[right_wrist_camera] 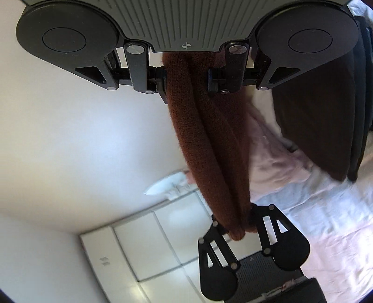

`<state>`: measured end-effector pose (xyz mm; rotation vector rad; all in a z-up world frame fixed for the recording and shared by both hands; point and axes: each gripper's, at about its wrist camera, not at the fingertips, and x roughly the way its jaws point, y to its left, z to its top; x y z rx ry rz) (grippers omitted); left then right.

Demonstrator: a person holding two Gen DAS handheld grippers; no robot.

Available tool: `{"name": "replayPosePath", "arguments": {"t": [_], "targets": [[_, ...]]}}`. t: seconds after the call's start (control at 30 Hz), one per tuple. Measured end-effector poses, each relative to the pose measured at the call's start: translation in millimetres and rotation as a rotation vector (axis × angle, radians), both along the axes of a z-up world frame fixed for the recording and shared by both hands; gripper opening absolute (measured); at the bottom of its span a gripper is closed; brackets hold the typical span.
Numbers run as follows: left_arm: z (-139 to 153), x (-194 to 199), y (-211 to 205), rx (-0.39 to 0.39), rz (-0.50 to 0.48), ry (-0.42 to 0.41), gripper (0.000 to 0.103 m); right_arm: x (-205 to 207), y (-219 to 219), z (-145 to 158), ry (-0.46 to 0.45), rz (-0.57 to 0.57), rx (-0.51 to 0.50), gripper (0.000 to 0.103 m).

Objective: Fold clothes
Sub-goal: 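Lower the cardigan onto the top of the folded clothes stack with both grippers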

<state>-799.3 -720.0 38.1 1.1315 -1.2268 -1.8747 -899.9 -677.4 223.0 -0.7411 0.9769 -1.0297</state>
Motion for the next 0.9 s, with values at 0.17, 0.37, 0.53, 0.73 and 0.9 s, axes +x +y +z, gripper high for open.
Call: {"name": "replayPosePath", "arguments": {"t": [0.17,0.37,0.53,0.73,0.9], "targets": [[-119,-8,5,0.16,0.048,-0.132,0.021,-15,-6,-111,0.075,0.067,0.242,0.028],[-139,0,15,0.163,0.093,-0.092,0.026,-24,20,-139,0.092,0.061,0.279,0.036],[-138,8,20,0.158,0.088,-0.079,0.029,-30,29,-141,0.06,0.017,0.292,0.037],[-139,21,22,0.173,0.098,-0.061,0.031,-24,46,-142,0.002,-0.014,0.297,0.03],[-141,28,24,0.185,0.091,-0.055,0.032,-22,62,-150,-0.024,-0.04,0.311,0.028]]}}
